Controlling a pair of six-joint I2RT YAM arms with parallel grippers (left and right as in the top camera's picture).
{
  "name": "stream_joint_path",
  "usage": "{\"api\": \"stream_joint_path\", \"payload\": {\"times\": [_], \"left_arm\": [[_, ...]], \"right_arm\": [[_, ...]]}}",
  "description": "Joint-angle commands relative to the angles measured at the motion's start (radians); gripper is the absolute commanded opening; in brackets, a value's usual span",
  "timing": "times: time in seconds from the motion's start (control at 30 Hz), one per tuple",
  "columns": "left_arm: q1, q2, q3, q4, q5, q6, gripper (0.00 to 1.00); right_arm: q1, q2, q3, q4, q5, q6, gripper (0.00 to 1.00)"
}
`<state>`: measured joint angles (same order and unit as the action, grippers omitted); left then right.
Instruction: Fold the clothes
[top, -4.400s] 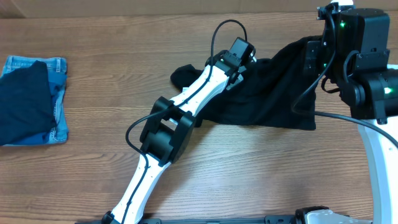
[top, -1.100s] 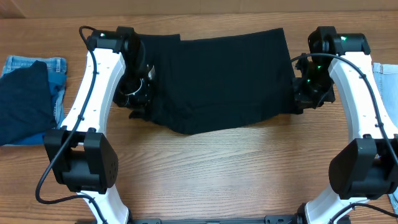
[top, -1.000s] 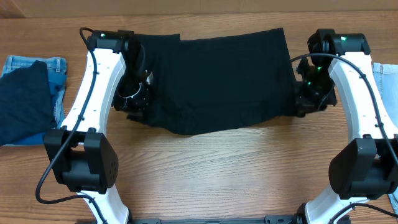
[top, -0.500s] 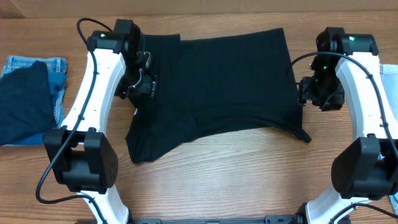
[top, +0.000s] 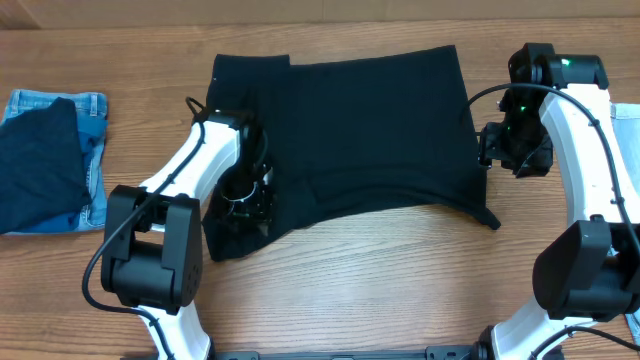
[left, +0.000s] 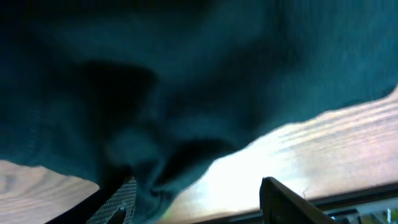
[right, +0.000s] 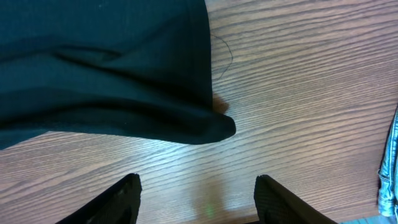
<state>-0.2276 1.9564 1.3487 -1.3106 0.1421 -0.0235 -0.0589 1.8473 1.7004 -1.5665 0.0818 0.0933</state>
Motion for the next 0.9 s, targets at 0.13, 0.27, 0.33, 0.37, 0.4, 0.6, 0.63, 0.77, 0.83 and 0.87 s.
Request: {"api": "stream_joint_path", "payload": {"times": [0.13,0.27,0.33,0.37,0.4,0.6,0.63,0.77,0.83,0.87], "left_arm": [[0.011,-0.003,0.167,-0.062,-0.046,0.026,0.71],[0.019,-0.002,0.159,-0.075,-0.079,-0.012,0.74],[0.019,-0.002,0.097,-0.066,-0.113,-0.052,0.76],[0.019,-0.002,0.05,-0.033,-0.083,-0.051,0.76],[0.019,-0.002,0.032,-0.017,-0.055,-0.05,0.76],[0.015,-0.002,-0.007,0.033,0.119,0.013,0.58],[0.015,-0.002,-0.007,0.032,0.118,0.013,0.58],[0.015,-0.002,-0.018,0.024,0.058,0.006,0.63],[0.016,-0.002,-0.04,0.034,-0.045,-0.037,0.63],[0.016,-0.002,-0.051,0.042,-0.046,-0.045,0.63]], "right_arm": [[-0.002,-0.004,0.0,0.008,-0.005,0.004,0.62],[-0.002,-0.004,0.0,0.009,-0.005,0.004,0.62],[-0.002,-0.004,0.0,0.006,-0.005,0.003,0.62],[-0.002,-0.004,0.0,0.006,-0.006,-0.011,0.62],[-0.002,-0.004,0.0,0.006,-0.006,-0.011,0.62],[-0.002,-0.004,0.0,0.005,-0.005,-0.011,0.6],[-0.002,-0.004,0.0,0.005,-0.005,-0.011,0.59],[-0.002,-0.004,0.0,0.002,-0.006,-0.012,0.59],[-0.002,-0.004,0.0,0.002,-0.006,-0.014,0.59],[-0.002,-0.004,0.0,0.002,-0.006,-0.014,0.59]]}}
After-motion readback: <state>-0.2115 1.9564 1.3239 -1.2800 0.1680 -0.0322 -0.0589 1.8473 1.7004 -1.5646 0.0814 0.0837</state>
